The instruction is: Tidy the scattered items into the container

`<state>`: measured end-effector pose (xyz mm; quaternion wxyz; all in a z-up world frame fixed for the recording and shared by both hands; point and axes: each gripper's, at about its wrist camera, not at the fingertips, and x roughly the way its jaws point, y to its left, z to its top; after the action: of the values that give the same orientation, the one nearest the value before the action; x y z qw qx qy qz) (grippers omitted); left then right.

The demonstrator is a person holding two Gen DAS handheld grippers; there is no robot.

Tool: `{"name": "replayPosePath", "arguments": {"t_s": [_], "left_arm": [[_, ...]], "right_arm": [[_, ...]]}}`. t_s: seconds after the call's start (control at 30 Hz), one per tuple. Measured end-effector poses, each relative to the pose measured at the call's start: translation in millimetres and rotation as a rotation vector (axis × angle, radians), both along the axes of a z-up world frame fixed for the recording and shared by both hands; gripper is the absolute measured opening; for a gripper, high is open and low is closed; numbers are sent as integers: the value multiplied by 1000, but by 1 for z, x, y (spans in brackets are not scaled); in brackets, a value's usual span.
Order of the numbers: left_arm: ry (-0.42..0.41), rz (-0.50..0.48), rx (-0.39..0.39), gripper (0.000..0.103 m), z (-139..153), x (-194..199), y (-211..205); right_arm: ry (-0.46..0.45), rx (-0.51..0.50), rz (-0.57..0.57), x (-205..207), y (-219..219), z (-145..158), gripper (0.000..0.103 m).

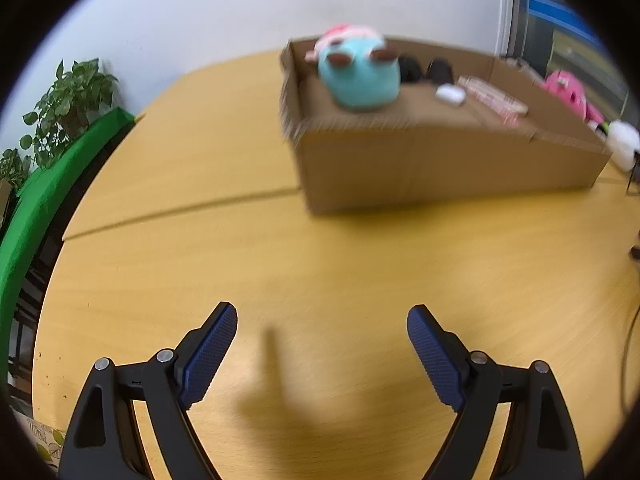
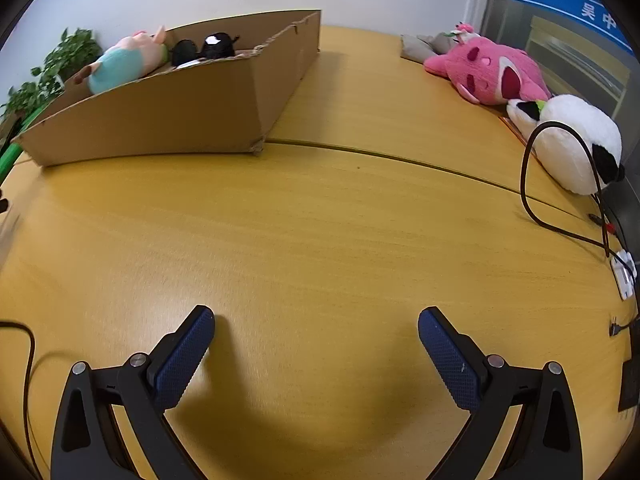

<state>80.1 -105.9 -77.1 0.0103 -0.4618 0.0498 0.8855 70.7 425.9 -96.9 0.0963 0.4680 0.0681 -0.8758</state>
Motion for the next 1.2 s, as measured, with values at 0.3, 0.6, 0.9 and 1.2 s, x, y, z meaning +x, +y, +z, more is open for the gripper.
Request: {"name": "replayPosePath", "arguments": {"t_s": [0.3,0.6,0.9,1.2], "left_arm": [[-19,-80,79,89,-14,6,-25],[25,-137,90,103,-14,7,-44],[18,-320,82,103,-17,-16,-44],[17,-323,80,103,-19,-36,-38]], "right_arm": [[21,-39,76,-31,0,3,103],[35,-35,225,-15,-3,1,103],[39,-37,216,-30,2,-1,103],[48,-29,267,-34,-17,-3,103]]}}
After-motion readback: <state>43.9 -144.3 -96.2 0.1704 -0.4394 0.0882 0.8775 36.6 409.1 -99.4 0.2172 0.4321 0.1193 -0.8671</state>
